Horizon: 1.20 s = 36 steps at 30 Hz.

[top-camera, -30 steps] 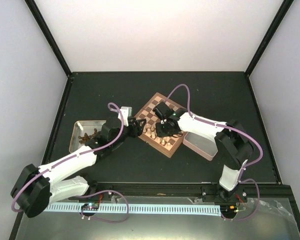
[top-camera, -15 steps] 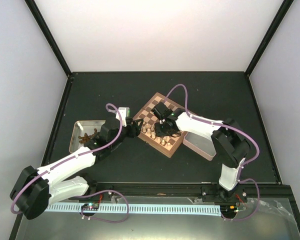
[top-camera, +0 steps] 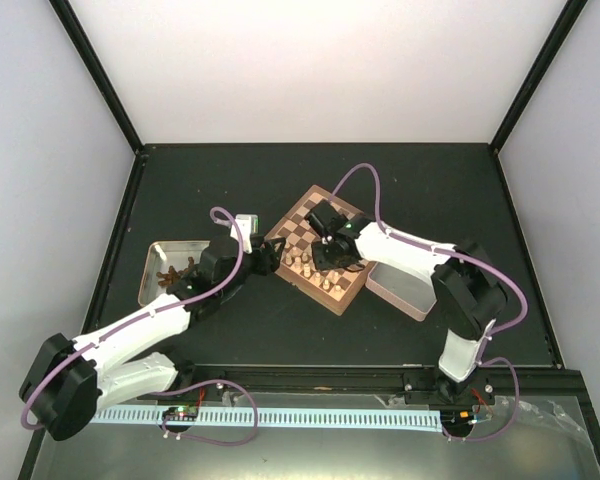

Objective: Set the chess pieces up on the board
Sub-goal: Place the chess piece on the chessboard, then pick up the chess piece from the chessboard.

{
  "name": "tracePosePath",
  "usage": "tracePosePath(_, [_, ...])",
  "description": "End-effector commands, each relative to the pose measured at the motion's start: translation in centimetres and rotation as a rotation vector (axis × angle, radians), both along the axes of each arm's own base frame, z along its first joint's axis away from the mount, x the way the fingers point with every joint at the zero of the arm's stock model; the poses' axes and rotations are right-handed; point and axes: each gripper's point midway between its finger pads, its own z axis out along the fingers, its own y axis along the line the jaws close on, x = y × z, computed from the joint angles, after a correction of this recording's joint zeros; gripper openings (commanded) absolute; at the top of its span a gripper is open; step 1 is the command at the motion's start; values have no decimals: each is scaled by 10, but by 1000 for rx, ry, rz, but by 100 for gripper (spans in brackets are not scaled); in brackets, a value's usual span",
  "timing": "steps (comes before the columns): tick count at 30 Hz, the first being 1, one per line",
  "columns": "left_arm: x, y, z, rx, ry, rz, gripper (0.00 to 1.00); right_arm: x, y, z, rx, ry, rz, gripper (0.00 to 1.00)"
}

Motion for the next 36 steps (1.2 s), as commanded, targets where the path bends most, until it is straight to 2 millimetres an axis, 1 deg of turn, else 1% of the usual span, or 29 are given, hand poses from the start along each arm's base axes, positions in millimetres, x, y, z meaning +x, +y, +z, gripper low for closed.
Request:
tracePosePath(1, [-2,5,3,-2,-9,4,67,19,-5,55,37,-147,-57,25])
tracePosePath(2, [-2,5,4,-2,-9,6,67,23,-10,59,34,-170,-86,27])
tracePosePath(4, [-2,7,5,-3,-11,10,67,35,-25,60,24,-200,-160,30])
tracePosePath(7, [-3,9,6,0,-12,17,67,58,-47,51,30,-205,-271,33])
tracePosePath(8, [-3,10,6,1,-12,20,68,64,-51,45,27,-195,-290,35])
tracePosePath(10, [-3,12,5,7,-10,24,68,77,-55,39,21,-195,-315,43])
tracePosePath(13, [-3,13,5,10,-9,27,70,94,-52,34,-10,-216,-295,51])
tracePosePath(15, [-3,14,5,12,-9,29,70,105,-50,32,-31,-234,-272,54])
tracePosePath(17, [-3,14,5,13,-11,29,70,114,-50,27,-60,-237,-254,54])
tracePosePath(19, [-2,14,5,16,-12,29,70,121,-56,20,-96,-230,-261,54])
tracePosePath(21, [-2,14,5,18,-11,30,71,126,-62,12,-112,-219,-270,53])
tracePosePath(25, [-1,14,5,19,-13,27,71,133,-69,1,-126,-200,-279,49])
tracePosePath(30, [0,14,7,15,-16,25,71,131,-77,-10,-152,-170,-305,45])
tracePosePath(36, [0,13,7,14,-15,20,71,130,-82,-20,-125,-141,-338,42])
